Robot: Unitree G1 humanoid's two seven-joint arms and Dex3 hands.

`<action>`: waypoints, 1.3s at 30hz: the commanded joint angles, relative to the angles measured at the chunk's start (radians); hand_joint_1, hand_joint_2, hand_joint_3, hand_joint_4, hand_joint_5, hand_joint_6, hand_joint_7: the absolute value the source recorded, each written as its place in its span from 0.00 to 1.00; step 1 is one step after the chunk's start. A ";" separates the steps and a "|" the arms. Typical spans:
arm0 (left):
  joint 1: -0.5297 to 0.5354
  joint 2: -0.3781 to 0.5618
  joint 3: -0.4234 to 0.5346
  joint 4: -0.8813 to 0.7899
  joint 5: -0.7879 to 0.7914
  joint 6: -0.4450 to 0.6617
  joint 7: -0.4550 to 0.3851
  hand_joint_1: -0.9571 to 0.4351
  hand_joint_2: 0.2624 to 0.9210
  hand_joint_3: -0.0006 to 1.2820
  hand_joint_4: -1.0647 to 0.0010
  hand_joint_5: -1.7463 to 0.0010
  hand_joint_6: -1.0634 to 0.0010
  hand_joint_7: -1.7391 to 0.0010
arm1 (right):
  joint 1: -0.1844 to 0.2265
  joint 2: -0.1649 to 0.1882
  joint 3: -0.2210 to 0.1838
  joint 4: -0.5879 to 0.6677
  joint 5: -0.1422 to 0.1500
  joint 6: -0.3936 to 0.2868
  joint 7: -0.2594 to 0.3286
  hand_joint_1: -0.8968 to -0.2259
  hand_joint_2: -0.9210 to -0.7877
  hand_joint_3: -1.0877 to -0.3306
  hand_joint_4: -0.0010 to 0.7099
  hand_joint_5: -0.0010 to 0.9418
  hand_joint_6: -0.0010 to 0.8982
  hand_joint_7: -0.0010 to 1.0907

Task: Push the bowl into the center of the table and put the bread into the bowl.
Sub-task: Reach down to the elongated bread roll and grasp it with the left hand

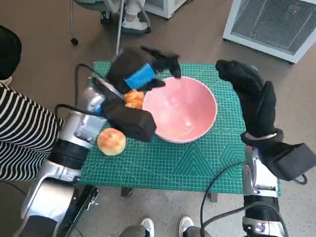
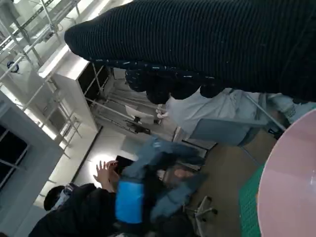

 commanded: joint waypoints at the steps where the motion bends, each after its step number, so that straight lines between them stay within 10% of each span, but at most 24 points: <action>1: -0.056 -0.038 -0.032 0.097 0.015 -0.015 -0.022 0.69 1.00 0.04 0.31 0.39 0.42 0.30 | 0.035 0.004 -0.002 -0.010 0.007 0.015 -0.004 0.16 0.00 0.43 0.27 0.01 0.07 0.48; 19: -0.131 -0.090 -0.093 0.330 0.038 -0.038 -0.046 0.69 1.00 0.08 0.37 0.35 0.49 0.26 | 0.072 0.019 0.004 -0.039 -0.028 0.011 -0.059 0.16 0.00 0.44 0.28 0.01 0.08 0.48; 39: -0.085 0.036 0.021 0.160 -0.052 -0.036 -0.112 0.69 1.00 0.08 0.37 0.35 0.49 0.26 | 0.089 0.028 0.014 -0.049 -0.056 0.008 -0.097 0.13 0.00 0.44 0.28 0.01 0.08 0.48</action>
